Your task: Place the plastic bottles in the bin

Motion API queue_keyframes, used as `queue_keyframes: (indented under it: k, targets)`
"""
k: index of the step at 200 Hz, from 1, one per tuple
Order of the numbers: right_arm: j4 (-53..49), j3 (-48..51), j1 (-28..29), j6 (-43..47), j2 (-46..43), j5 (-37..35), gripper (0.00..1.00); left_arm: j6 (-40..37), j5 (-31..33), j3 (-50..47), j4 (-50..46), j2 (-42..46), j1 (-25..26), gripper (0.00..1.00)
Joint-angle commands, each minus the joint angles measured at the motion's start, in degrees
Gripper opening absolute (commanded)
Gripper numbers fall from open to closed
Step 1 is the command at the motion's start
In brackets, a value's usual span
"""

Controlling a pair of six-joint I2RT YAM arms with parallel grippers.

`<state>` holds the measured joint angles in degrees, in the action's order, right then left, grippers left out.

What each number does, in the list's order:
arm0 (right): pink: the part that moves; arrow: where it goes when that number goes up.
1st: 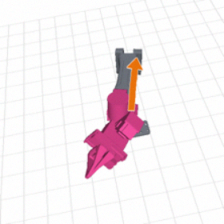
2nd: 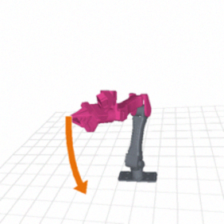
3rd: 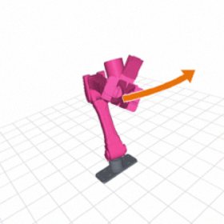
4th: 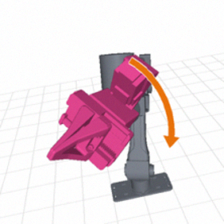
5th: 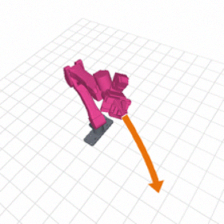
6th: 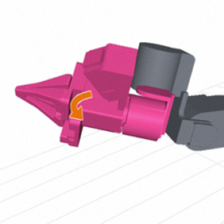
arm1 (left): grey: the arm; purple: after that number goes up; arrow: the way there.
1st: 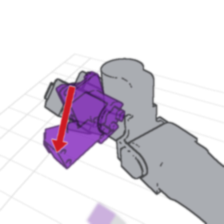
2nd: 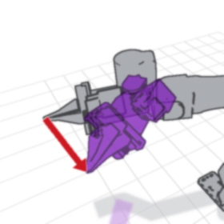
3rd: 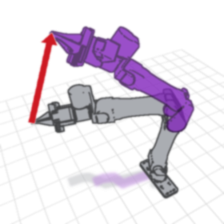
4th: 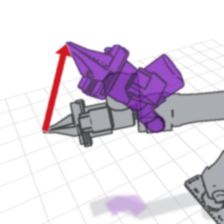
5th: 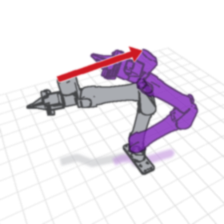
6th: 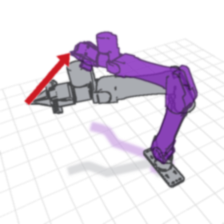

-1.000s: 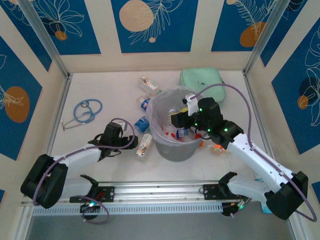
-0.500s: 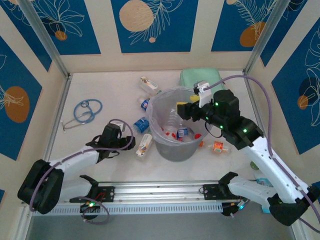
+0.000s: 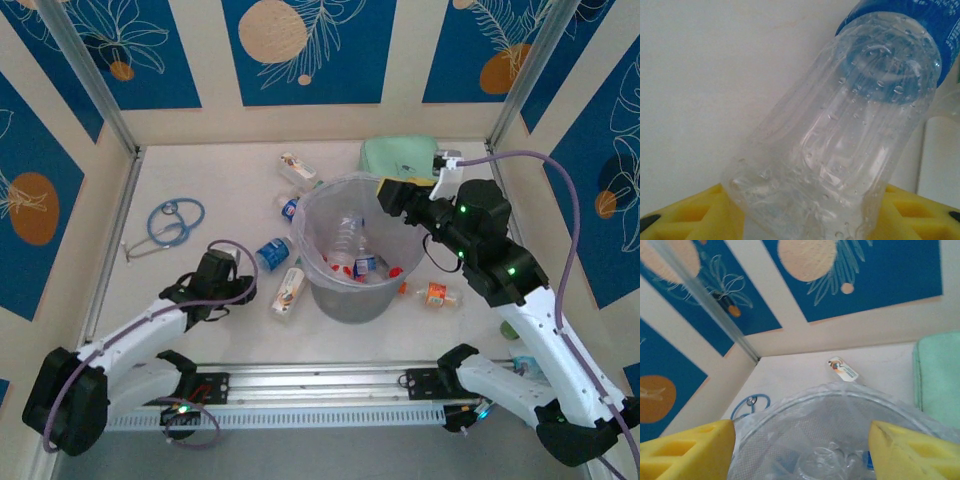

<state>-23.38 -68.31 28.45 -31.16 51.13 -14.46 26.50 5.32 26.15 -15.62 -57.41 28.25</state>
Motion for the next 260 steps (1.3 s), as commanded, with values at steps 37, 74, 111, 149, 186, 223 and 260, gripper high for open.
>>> queue_keyframes:
  k: [37, 74, 111, 149, 186, 223, 260]
  targets:
    - [-1.42, 0.26, -3.97, -6.09, -1.34, 1.0, 0.71, -1.2, -2.11, 8.9, -4.24, 6.41, -0.21, 0.42]
    - [0.79, -0.79, -6.99, -0.78, 0.63, 9.76, 0.71, -0.65, -4.39, 12.36, -3.3, 7.92, -0.16, 0.41]
    - [5.71, -2.09, -6.62, 3.63, 4.0, 23.06, 0.67, 1.05, -8.15, 12.09, 3.44, 9.38, -0.21, 0.4]
    - [3.78, -6.05, -4.74, 8.63, 7.81, 26.42, 0.69, 1.18, -12.01, 12.37, 9.79, 8.23, -0.21, 0.38]
    - [4.47, -10.54, -3.98, 9.95, 14.53, 30.18, 0.74, 3.39, -11.54, 11.65, 18.2, 9.84, -0.13, 0.36]
    - [2.11, -17.46, -1.96, 10.66, 22.11, 28.04, 0.83, 2.91, -0.18, 10.59, 15.54, 14.55, -0.21, 0.38]
    - [1.19, -15.68, -1.92, 11.43, 20.84, 23.95, 0.83, -7.86, 4.83, 18.8, -0.44, 6.43, -0.53, 0.59]
